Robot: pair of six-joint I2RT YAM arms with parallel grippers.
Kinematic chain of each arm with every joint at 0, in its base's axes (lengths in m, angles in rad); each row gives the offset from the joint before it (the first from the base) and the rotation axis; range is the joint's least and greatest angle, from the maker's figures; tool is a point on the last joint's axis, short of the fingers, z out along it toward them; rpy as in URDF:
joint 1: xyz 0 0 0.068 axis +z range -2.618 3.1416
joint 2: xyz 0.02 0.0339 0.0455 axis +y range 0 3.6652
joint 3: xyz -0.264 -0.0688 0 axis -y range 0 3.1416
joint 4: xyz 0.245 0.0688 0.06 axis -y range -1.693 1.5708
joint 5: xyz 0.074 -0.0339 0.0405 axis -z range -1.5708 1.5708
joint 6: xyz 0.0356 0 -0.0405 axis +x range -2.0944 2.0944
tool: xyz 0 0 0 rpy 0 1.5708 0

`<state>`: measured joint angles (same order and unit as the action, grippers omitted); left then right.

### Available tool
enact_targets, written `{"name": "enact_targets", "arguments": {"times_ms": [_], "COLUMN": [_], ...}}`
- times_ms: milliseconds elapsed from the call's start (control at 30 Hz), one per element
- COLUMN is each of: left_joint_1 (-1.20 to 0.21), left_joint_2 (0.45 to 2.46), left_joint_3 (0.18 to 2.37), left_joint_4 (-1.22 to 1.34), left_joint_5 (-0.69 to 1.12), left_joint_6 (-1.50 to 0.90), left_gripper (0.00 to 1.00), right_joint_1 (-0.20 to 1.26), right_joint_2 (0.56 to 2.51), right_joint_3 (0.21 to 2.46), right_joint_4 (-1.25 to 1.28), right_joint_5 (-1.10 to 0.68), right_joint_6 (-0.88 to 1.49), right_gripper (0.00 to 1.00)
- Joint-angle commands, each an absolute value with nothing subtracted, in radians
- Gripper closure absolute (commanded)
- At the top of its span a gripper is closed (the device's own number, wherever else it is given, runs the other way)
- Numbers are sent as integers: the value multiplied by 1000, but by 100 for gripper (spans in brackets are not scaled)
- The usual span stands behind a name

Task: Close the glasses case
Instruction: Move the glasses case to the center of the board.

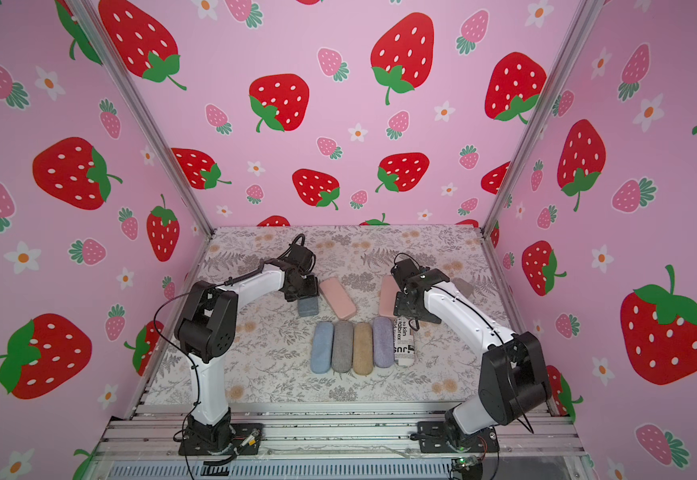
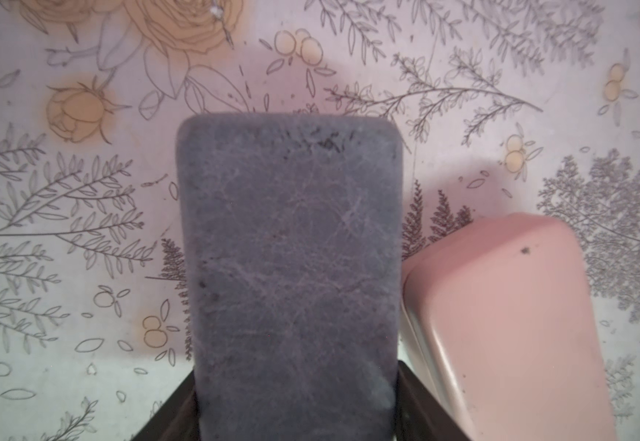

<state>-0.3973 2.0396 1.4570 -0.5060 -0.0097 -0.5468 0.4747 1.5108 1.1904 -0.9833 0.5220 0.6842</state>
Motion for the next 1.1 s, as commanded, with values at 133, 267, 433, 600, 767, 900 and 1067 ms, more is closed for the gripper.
{"name": "enact_targets", "arguments": {"times_ms": [133,267,433,600,767,900,1067], "left_joint_1": [-433,-456,-491,-518,-536,-545,-557], "left_joint_2": [2022,2023,2029,2041,2057,2069,2080], "left_joint_3": [1413,1410,1419,1444,1471,1496,1514], "left_joint_4": [-496,-489,-487,-497,-509,-518,-524], "left_joint_5": [23,25,26,24,21,21,23], "left_joint_6": [-570,-585,-603,-606,-600,-592,-589], "left_gripper": [43,43,44,44,44,44,44], "right_joint_1": [468,467,467,468,467,468,466], "right_joint_2": [1489,1489,1485,1482,1483,1485,1486], "right_joint_3": [1193,1193,1188,1182,1172,1167,1169], "right_joint_4": [-967,-967,-967,-966,-960,-959,-959], "right_joint_5": [501,500,497,493,488,487,491], "right_joint_6": [680,678,676,673,672,676,680], "right_gripper": [11,11,10,10,10,10,10]}}
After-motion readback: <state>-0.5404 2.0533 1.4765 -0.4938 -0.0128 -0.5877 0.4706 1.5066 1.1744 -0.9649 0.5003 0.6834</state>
